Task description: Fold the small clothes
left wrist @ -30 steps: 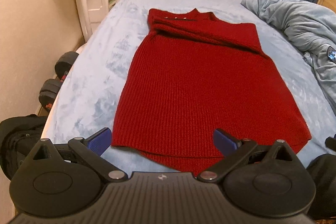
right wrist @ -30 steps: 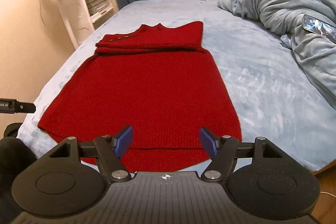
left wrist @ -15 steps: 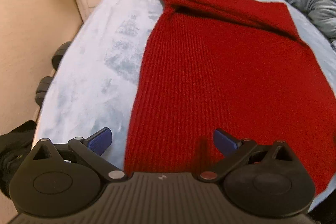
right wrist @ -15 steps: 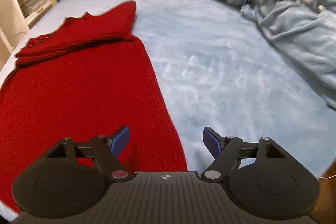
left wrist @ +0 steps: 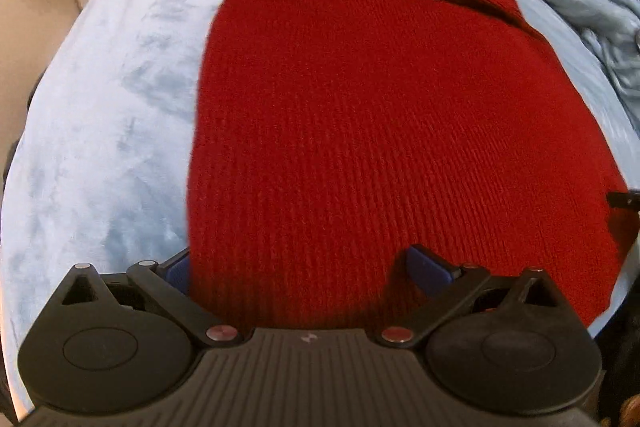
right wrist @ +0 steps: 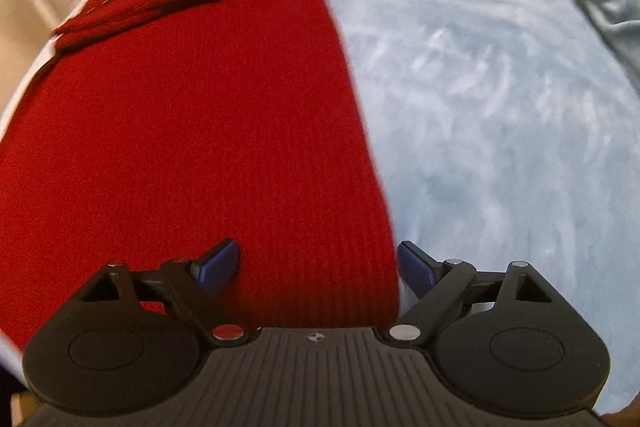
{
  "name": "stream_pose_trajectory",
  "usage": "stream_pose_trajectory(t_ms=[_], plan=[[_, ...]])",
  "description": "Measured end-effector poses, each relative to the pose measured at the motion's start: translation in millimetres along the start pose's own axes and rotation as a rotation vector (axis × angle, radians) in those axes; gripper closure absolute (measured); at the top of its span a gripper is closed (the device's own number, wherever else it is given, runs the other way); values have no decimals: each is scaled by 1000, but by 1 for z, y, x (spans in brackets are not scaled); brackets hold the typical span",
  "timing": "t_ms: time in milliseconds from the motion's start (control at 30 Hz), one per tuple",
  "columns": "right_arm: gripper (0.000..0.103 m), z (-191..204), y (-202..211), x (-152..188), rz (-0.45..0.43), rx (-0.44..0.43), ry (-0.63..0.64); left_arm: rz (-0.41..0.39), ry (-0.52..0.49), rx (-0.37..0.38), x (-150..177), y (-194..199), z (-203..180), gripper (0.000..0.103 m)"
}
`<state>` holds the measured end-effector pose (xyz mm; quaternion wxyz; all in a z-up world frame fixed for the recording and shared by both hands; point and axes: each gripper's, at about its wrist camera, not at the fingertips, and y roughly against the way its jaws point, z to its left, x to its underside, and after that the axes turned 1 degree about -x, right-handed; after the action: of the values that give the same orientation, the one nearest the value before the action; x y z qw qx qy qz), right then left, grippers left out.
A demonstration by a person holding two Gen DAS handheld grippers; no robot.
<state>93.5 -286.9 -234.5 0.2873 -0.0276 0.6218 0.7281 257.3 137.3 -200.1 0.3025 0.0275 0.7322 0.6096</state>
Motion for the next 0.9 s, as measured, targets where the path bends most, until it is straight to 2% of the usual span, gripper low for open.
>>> stream_pose_trajectory(t_ms=[100,200,233,267,300,333,367,400,467,567,667,767,900], plan=[[10,6,-2,1,12,7,25,-3,33,-1,0,-3,-1,0],[5,8,-9,-8,33,20,-29,27,90,-6,-9,-8,-1,0],[13,12,-9,-9,42,33,-15,47,100,-3,-12,-8,-4,1],[30,16,-4,-9,43,25,-1,72,104,-5,-16,-7,-6,6],[45,18,1,-9,46,-7,3,84,104,-29,-20,-2,-10,28],[81,18,8,-7,56,-59,-15,74,94,-41,-21,6,-13,55],[81,16,13,-4,69,-115,-58,61,91,-43,-22,12,-14,76],[83,18,18,0,62,-141,-75,57,113,-29,-21,17,-10,83],[84,25,29,2,28,-148,-73,45,174,-11,-20,25,-4,84],[86,27,50,-5,-27,-153,-127,3,210,9,-21,45,1,84],[86,27,81,-10,-85,-148,-118,-51,196,25,-21,73,-3,84],[86,23,116,-3,-145,-184,-132,-96,187,40,-17,99,-7,85],[87,22,151,23,-170,-208,-122,-88,190,76,9,127,-6,85]])
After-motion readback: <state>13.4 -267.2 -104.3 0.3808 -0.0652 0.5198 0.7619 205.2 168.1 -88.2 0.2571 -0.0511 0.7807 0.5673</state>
